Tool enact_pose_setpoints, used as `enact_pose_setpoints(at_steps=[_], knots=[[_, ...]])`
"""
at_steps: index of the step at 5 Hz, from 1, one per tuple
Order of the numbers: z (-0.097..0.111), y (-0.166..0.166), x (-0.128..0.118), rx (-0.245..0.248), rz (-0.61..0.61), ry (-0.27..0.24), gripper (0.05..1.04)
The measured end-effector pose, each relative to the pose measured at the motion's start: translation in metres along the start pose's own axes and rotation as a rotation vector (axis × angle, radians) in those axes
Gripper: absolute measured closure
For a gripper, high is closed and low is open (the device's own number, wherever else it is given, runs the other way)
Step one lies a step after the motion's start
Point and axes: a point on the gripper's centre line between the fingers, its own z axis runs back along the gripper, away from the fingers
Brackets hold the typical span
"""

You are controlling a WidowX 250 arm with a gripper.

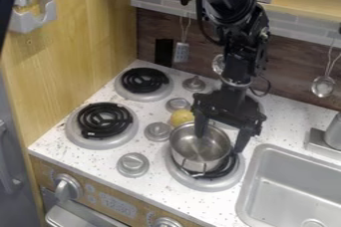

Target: Moved the yellow object and placed it on the left burner

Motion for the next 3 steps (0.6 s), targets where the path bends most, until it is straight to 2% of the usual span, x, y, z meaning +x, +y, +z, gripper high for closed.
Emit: enact_pose_setpoints(at_steps=[1,2,3], knots=[[-0.013,-0.001,-0.008,0.001,-0.002,0.042,0.084],[-0.015,-0.004,-0.010,-0.058,-0.013,0.058,0.084],[-0.007,0.018,0.011,-0.189,0.018,0.029,0.084]])
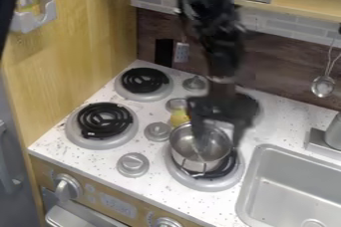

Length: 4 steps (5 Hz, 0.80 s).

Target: Moved the yellow object and placed it on the left burner

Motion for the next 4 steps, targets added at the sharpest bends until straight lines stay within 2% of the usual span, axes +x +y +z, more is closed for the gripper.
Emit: enact_pose_setpoints(at_steps=[1,2,3,4], knots=[[0.013,0.031,0.020,-0.032,0.029,-0.034,0.084],[0.019,0.067,0.046,-0.028,-0.014,-0.092,0.084],[0.019,0.093,0.061,0.025,-0.079,-0.129,0.084],[0.015,0.102,0.073,0.069,-0.126,-0.144,0.084]])
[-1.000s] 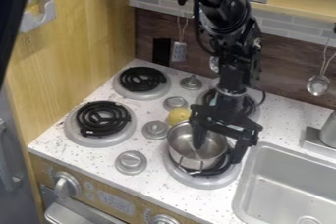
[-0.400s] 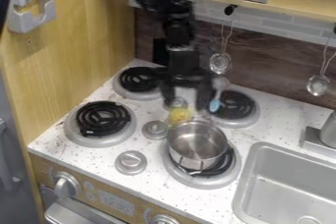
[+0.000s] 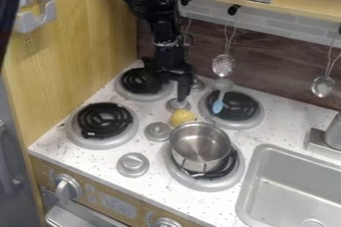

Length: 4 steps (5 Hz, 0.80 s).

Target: Moved the yellow object and placed it on the left burner

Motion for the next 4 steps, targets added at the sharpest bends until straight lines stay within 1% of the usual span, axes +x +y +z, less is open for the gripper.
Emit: enact_pose_setpoints(at_steps=[1,2,4], knots=[[-0.012,0.003,0.004,0.003,-0.024,0.014,0.084],[-0.030,-0.003,0.005,-0.017,-0.048,0.032,0.084],[-0.053,-0.016,0.008,-0.031,-0.097,0.058,0.084]])
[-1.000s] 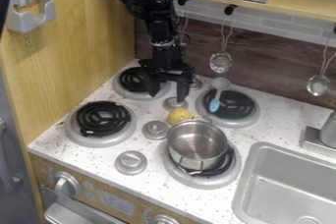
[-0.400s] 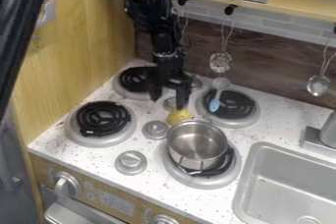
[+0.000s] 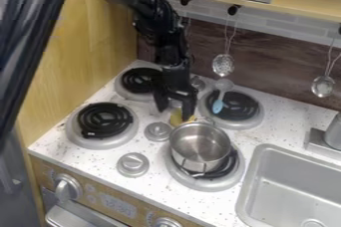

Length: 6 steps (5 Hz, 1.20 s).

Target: Moved the yellow object and placed it on the left burner

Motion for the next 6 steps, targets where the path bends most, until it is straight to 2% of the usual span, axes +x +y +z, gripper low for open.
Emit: enact_pose_setpoints(at_steps=[2,3,4,5,6], knots=[[-0.020,-0.010,0.004,0.000,-0.024,0.020,0.084],[-0.026,-0.012,0.010,0.004,-0.030,0.021,0.123],[-0.027,-0.014,0.010,0.006,-0.023,0.019,0.398],[-0.028,-0.014,0.011,0.009,-0.009,-0.001,0.434],[-0.015,-0.014,0.009,-0.005,0.024,-0.027,0.435]])
